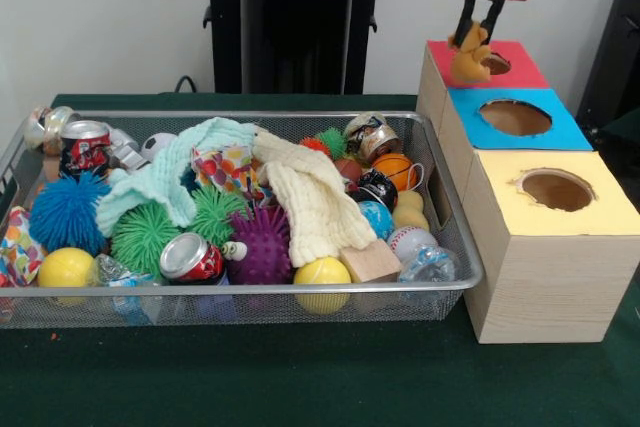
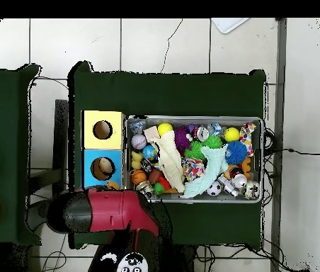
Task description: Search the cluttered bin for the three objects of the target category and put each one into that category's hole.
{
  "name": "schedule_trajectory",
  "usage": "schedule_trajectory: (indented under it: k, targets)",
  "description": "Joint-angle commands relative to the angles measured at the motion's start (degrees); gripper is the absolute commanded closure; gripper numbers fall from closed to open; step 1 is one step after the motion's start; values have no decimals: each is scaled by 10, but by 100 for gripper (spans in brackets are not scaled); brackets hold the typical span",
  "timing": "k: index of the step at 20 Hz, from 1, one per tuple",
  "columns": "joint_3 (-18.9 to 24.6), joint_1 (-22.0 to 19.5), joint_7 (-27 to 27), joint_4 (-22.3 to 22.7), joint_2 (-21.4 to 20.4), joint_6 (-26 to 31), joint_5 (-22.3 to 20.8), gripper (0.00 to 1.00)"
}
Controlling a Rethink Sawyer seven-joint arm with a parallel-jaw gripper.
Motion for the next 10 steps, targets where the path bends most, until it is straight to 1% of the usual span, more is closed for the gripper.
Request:
schedule_trajectory:
  k: [1,4,5,8,9,10]
  targets:
    - [66,-15,66,41,51,-64,5,100]
    - [67,-12,72,48,51,-71,9,100]
    - [68,-11,74,60,42,-73,10,100]
    - [70,-11,76,69,33,-68,14,100]
    - [74,-10,78,79,24,-61,20,100]
    - [68,-3,82,88,9,-46,21,100]
